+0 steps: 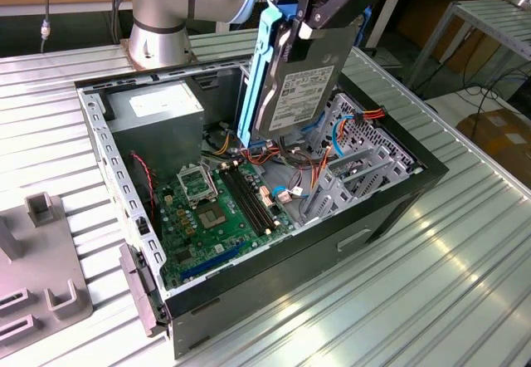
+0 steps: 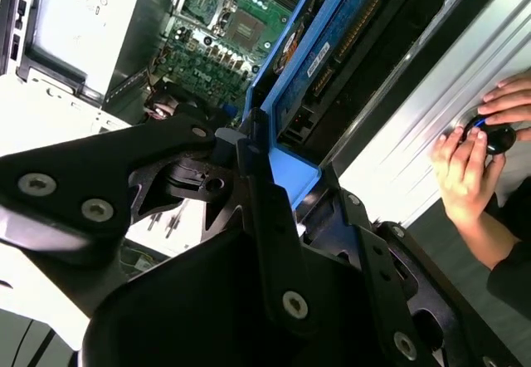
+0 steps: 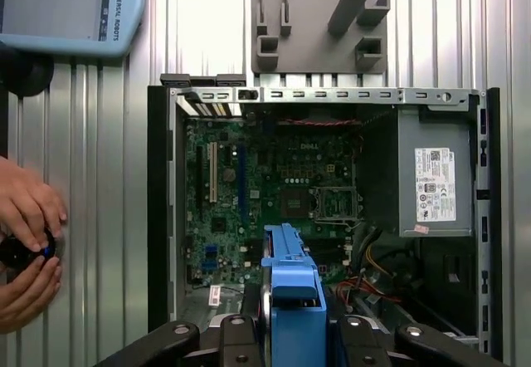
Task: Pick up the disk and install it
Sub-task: 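Insert the disk into the insertion slot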
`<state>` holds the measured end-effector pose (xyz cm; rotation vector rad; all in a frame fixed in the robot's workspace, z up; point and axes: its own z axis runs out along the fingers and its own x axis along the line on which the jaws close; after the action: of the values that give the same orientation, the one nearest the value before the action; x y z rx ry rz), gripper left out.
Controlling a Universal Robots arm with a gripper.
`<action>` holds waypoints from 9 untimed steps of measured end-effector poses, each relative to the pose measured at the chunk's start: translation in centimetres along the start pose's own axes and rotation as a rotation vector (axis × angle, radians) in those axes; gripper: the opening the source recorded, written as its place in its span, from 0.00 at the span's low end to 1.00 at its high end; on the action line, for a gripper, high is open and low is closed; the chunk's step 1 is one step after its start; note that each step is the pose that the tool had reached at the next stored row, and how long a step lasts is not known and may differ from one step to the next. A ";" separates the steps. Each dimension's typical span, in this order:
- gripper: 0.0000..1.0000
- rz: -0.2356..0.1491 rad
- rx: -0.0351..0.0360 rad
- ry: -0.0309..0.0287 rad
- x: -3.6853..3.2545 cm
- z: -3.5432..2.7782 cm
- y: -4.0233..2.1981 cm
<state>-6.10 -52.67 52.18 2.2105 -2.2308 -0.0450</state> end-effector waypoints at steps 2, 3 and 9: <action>0.37 0.000 -0.0001 0.0008 0.03 0.07 -0.58; 0.37 0.000 -0.0001 0.0011 0.03 0.11 -1.01; 0.37 0.000 -0.0001 0.0016 0.06 0.21 -2.17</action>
<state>-3.94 -52.74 51.92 2.2094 -2.2302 -0.0434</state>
